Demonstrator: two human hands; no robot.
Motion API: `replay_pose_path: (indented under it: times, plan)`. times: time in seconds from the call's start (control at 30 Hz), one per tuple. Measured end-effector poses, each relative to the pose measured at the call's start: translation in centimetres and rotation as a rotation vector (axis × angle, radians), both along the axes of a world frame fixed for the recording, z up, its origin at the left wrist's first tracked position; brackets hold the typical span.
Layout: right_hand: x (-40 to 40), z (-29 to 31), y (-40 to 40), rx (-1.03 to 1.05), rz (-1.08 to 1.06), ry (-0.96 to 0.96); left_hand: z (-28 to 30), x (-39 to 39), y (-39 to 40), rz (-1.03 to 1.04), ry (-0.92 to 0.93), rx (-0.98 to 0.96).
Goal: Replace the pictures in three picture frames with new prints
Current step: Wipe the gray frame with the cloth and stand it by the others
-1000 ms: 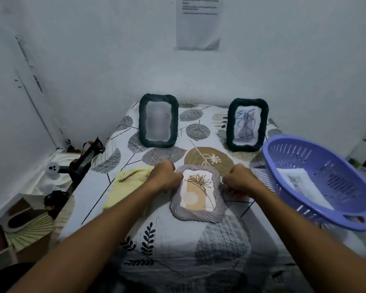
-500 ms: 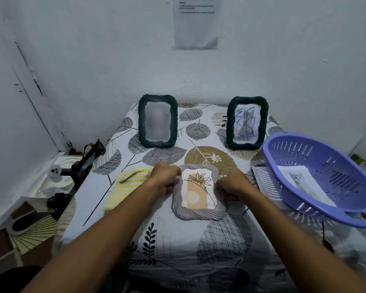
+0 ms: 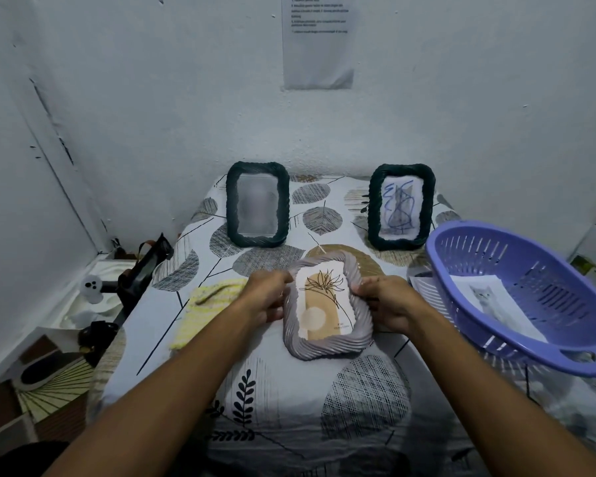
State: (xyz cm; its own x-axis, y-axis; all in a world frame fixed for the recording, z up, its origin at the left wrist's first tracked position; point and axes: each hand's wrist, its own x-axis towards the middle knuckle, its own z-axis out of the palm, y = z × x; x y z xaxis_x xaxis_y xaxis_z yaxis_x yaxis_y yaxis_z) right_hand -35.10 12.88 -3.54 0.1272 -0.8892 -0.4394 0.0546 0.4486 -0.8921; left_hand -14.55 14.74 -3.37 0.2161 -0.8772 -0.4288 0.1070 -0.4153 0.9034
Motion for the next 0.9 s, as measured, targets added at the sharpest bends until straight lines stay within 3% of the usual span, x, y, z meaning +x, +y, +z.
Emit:
replay_pose_path:
  times: [0.37, 0.67, 0.9]
  plan:
    - [-0.6, 1.7, -3.1, -0.213, 0.020, -0.317, 2.4, 2.5, -2.9, -0.250, 0.149, -0.258]
    - [0.5, 1.9, -4.8, -0.294, 0.110, -0.176, 2.0, 1.8, -4.9, -0.267, 0.352, -0.335]
    - [0.6, 1.3, -6.4, -0.286, 0.068, -0.197, 0.7, 2.0, -6.7, -0.266, 0.437, -0.357]
